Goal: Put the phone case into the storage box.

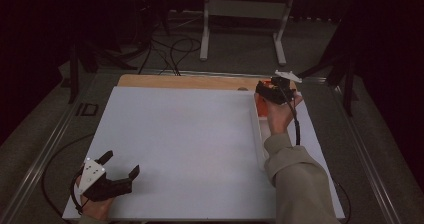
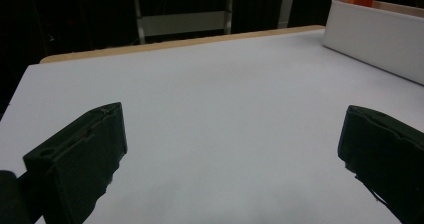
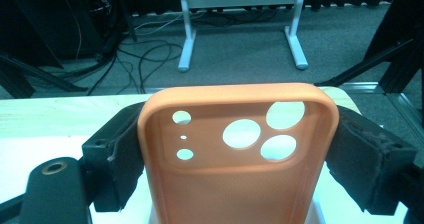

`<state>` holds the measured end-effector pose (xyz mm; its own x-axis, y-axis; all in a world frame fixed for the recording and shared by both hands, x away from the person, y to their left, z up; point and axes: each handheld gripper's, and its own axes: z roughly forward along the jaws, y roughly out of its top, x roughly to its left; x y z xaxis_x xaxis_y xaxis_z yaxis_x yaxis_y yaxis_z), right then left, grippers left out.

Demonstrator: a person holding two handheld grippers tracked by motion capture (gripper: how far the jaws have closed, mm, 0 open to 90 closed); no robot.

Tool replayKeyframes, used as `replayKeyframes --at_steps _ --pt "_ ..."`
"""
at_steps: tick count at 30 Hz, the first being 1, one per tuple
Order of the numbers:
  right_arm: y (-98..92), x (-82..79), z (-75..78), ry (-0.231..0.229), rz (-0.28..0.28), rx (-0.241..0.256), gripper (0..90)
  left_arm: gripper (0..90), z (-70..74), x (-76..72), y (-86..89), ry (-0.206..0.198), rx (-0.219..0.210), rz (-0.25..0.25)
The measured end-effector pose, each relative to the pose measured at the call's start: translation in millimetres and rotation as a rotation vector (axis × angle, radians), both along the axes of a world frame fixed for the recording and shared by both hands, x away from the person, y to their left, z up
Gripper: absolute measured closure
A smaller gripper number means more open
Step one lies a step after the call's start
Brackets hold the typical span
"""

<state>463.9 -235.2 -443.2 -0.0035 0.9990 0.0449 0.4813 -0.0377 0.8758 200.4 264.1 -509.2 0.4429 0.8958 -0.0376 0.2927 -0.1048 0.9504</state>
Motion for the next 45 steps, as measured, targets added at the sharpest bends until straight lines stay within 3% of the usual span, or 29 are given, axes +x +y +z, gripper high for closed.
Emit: replayKeyframes --at_steps 40,45 --pt "-1.9 12.3 -17.4 0.034 0.001 -0.036 15.8 0.3 0.2 -0.6 0.6 -0.004 -0.014 -0.002" --pt "-0.7 12.6 -15.8 0.014 0.001 -0.039 15.8 0.3 0.2 -0.6 0.6 -0.004 -0.015 -0.002"
